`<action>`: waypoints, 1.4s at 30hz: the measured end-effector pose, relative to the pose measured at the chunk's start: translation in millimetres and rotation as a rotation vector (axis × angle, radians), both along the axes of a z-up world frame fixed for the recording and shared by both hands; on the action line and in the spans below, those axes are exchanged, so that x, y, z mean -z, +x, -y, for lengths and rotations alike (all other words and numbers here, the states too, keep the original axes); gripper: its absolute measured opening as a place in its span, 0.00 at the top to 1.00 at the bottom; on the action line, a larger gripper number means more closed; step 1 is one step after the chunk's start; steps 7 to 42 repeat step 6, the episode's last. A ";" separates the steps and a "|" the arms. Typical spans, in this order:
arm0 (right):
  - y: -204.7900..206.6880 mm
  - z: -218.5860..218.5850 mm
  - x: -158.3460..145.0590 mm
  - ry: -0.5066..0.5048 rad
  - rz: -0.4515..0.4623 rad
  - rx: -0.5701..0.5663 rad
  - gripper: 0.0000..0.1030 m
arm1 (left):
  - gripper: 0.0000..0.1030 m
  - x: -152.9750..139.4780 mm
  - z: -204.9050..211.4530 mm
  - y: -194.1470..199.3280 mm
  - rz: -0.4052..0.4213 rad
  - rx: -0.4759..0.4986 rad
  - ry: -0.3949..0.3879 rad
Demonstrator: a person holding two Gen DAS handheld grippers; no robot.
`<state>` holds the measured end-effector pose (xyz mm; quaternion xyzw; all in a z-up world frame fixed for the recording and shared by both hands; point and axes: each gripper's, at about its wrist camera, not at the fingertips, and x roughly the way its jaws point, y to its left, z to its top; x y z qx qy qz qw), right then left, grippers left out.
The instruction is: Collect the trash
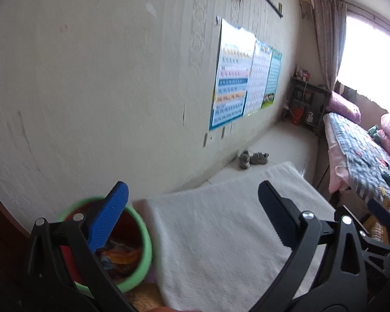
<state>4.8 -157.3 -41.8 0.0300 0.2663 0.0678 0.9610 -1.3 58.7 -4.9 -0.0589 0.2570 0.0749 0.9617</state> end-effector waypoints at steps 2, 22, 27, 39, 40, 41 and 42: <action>12.8 14.5 27.7 0.003 -0.076 0.046 0.07 | 0.05 27.9 7.7 15.3 -0.047 0.019 -0.011; 57.2 52.5 103.3 -0.037 -0.245 0.183 0.07 | 0.05 94.7 32.1 53.8 -0.168 0.032 0.055; 57.2 52.5 103.3 -0.037 -0.245 0.183 0.07 | 0.05 94.7 32.1 53.8 -0.168 0.032 0.055; 57.2 52.5 103.3 -0.037 -0.245 0.183 0.07 | 0.05 94.7 32.1 53.8 -0.168 0.032 0.055; 57.2 52.5 103.3 -0.037 -0.245 0.183 0.07 | 0.05 94.7 32.1 53.8 -0.168 0.032 0.055; 57.2 52.5 103.3 -0.037 -0.245 0.183 0.07 | 0.05 94.7 32.1 53.8 -0.168 0.032 0.055; 57.2 52.5 103.3 -0.037 -0.245 0.183 0.07 | 0.05 94.7 32.1 53.8 -0.168 0.032 0.055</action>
